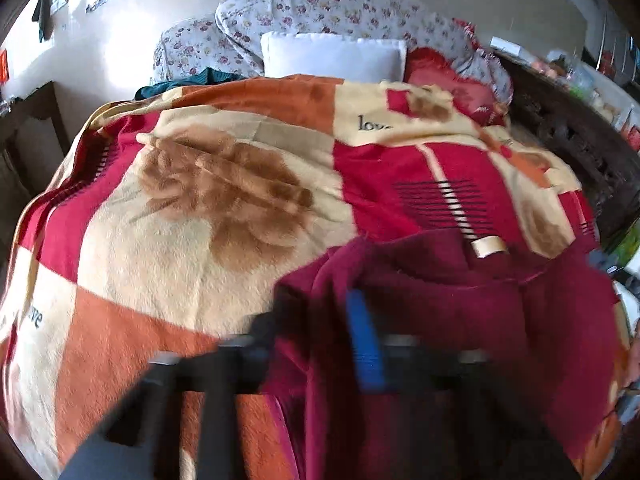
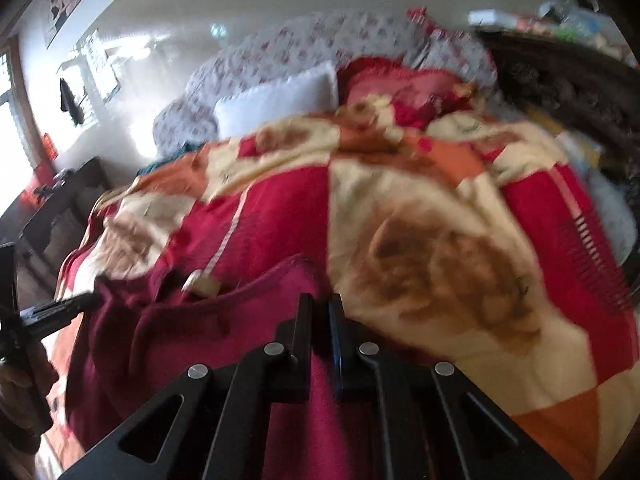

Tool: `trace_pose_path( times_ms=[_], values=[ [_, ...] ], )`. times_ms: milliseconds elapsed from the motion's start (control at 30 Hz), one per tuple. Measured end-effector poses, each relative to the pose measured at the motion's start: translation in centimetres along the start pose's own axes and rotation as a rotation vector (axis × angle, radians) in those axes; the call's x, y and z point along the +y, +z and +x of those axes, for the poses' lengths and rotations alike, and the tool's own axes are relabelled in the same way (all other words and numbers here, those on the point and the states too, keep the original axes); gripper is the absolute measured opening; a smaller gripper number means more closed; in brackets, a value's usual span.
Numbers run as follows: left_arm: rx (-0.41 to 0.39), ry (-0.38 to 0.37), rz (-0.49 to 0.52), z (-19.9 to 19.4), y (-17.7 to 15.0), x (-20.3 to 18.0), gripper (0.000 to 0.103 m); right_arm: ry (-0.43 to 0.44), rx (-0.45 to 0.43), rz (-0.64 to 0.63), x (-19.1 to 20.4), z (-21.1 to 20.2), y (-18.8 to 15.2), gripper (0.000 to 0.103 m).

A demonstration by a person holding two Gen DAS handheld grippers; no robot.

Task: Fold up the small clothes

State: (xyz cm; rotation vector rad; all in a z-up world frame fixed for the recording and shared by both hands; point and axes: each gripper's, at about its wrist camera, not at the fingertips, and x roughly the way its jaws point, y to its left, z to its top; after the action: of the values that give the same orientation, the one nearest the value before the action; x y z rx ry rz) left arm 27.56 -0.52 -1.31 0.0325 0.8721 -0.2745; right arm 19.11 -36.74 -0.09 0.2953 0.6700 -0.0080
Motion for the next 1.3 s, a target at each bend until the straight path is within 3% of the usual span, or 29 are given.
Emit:
trace_pose_path(
  times_ms=[100, 233, 267, 300, 400, 567, 667, 767, 967, 1100, 1167, 1300],
  values=[
    [-0.01, -0.019, -0.052, 0.6, 0.7, 0.7, 0.01, -0.032, 0.013, 0.049, -1.3, 1.3, 0.4, 0.008],
    [-0.023, 0.022, -0.071, 1.7, 0.7, 0.7, 0.011, -0.096, 0.133, 0.051, -1.8, 4.9, -1.1, 0.009],
    [-0.021, 0.033, -0.063, 2.0, 0.6, 0.5, 0.013, -0.098, 0.127, 0.056, -1.9, 4.7, -1.2, 0.01],
    [-0.031, 0.042, -0.056, 1.9, 0.5, 0.4, 0.014, -0.097, 0.106, 0.069, -2.0, 3.9, -1.3, 0.018],
    [-0.045, 0.033, -0.056, 0.6, 0.3, 0.6, 0.028, -0.074, 0.054, 0.068, -1.4, 0.8, -1.4, 0.028],
    [-0.081, 0.027, -0.071, -2.7, -0.6, 1.1, 0.049, 0.022, 0.051, -0.035, 2.4, -3.9, -2.7, 0.03],
    [-0.101, 0.018, -0.062, -3.8, -1.5, 0.5, 0.062, 0.049, 0.073, -0.096, 4.6, -4.4, -4.0, 0.03],
    [-0.096, 0.027, -0.028, -3.5, -2.1, -0.7, 0.063, 0.056, 0.1, -0.103, 5.2, -3.4, -4.9, 0.03],
    [-0.051, 0.066, -0.015, -0.4, -2.1, -1.2, 0.064, -0.035, 0.112, -0.058, 3.3, -0.2, -4.6, 0.03],
    [-0.036, 0.078, -0.029, 1.6, -2.0, -0.4, 0.074, -0.053, 0.106, -0.052, 2.5, 1.6, -4.1, 0.029],
    [-0.039, 0.072, -0.06, 2.3, -1.8, 0.4, 0.086, -0.068, 0.105, -0.047, 2.4, 2.1, -3.9, 0.029],
    [-0.034, 0.052, -0.091, 2.2, -1.9, 1.0, 0.086, -0.075, 0.1, -0.053, 3.0, 0.1, -3.9, 0.03]
  ],
)
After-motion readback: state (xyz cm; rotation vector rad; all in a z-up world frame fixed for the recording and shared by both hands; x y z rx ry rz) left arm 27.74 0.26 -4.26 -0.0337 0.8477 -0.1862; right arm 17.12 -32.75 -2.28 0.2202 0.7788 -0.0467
